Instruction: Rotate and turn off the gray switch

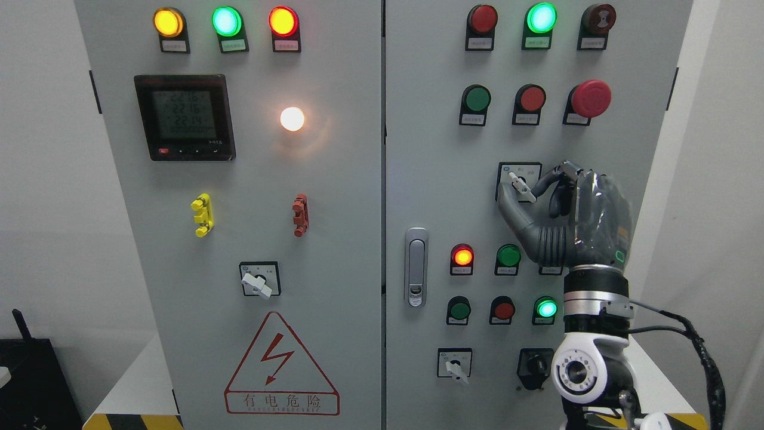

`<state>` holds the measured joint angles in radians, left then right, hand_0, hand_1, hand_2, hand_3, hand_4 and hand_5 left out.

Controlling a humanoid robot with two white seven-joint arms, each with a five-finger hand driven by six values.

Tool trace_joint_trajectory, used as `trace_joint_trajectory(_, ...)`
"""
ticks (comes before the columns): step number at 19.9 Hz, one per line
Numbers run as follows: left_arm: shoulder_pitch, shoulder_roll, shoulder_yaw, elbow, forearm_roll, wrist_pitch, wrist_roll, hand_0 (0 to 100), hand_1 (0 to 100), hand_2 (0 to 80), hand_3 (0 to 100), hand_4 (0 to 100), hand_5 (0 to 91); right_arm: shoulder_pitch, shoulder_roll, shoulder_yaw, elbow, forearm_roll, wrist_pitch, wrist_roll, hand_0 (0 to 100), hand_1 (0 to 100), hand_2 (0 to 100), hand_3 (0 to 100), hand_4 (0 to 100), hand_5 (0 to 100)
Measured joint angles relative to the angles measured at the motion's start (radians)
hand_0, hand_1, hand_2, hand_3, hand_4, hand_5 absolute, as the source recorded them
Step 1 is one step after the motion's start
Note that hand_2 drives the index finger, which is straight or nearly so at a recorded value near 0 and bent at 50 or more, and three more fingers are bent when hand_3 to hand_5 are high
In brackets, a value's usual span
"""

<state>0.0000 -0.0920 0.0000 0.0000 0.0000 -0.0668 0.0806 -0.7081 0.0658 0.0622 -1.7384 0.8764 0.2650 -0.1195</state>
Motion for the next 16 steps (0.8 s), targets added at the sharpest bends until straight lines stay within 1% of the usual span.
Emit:
trace_joint_trajectory(6,0.000,0.000,0.000,0.000,0.000,0.000,0.000,12,39,0.0,0,0,0.0,-0.001,0.000,0.004,0.000,0.000,0.000,0.000,24,44,70,100,100,100)
trace_joint_trajectory(8,0.000,0.000,0.000,0.000,0.000,0.000,0.000,12,39,0.0,0,0,0.0,-0.002,0.000,0.005,0.000,0.000,0.000,0.006,25,44,70,100,100,100)
trace_joint_trajectory(11,0.000,0.000,0.000,0.000,0.000,0.000,0.000,12,39,0.0,0,0,0.0,-0.002,0.000,0.007,0.000,0.000,0.000,0.013,28,45,70,100,100,100)
trace_joint_trajectory(13,0.000,0.000,0.000,0.000,0.000,0.000,0.000,12,39,0.0,0,0,0.0,-0.002,0.000,0.008,0.000,0.000,0.000,0.014,32,45,70,100,100,100)
trace_joint_trajectory(16,0.000,0.000,0.000,0.000,0.000,0.000,0.000,12,39,0.0,0,0,0.0,-0.002,0.000,0.009,0.000,0.000,0.000,0.015,34,45,70,100,100,100)
